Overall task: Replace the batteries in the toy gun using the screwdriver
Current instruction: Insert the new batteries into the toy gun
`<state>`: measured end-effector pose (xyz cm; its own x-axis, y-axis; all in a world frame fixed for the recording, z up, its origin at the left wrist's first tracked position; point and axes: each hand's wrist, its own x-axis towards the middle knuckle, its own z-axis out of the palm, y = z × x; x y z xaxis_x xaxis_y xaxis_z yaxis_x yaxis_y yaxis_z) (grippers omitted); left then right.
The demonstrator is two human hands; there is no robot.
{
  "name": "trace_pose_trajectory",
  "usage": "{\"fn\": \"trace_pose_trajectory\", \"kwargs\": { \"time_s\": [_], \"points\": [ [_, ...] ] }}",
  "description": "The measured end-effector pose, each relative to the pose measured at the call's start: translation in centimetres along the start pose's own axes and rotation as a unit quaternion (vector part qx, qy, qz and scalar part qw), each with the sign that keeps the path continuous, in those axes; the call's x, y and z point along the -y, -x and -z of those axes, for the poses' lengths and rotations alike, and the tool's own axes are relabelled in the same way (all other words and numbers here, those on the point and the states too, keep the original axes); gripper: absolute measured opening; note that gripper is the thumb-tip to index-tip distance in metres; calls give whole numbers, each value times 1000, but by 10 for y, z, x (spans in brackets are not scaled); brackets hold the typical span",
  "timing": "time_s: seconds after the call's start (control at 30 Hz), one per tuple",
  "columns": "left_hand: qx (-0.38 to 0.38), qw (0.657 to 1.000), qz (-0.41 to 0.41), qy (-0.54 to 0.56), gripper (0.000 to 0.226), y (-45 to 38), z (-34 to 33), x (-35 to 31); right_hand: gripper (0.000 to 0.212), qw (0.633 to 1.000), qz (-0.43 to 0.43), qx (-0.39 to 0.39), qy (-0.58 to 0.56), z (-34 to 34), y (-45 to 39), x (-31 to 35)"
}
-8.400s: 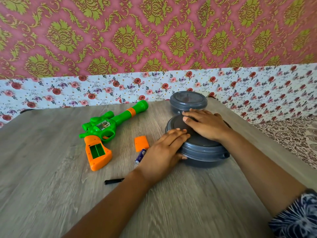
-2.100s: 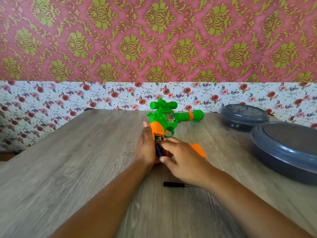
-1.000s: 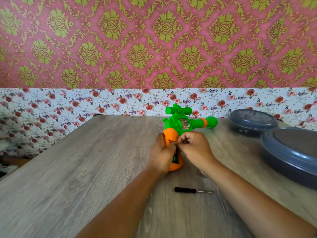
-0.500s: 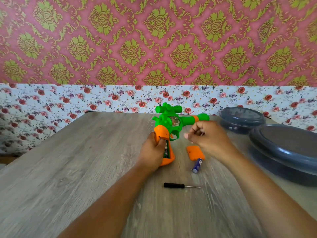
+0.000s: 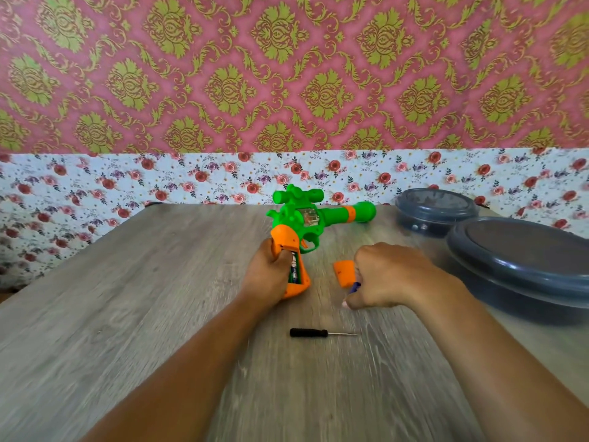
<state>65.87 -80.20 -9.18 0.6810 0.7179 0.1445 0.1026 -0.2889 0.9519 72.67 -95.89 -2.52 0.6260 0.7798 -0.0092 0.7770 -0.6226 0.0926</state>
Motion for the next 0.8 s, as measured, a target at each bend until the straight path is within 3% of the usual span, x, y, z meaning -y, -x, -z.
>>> {"fn": "trace_pose_trajectory", "kwargs": {
  "time_s": [0.3,0.37,0.5,0.63,0.8],
  "points": [
    [1,1000,4,-12,22,-2,1,1,39,999,5,15,-35,-3,-2,-5],
    [-3,1000,0,-10,20,-1,1,0,35,995,36,-10,-97,-4,-4,-6],
    [-14,999,-28,-22,10,-1,0,1,34,919,137,-62,-364,-16,-11,14],
    [-17,999,-30,-15,20,-1,2,1,33,907,157,-105,-377,-30,-19,30],
    [-8,1000,-20,13,11,0,2,0,24,893,171,-85,-408,-36,-20,30]
  ]
}}
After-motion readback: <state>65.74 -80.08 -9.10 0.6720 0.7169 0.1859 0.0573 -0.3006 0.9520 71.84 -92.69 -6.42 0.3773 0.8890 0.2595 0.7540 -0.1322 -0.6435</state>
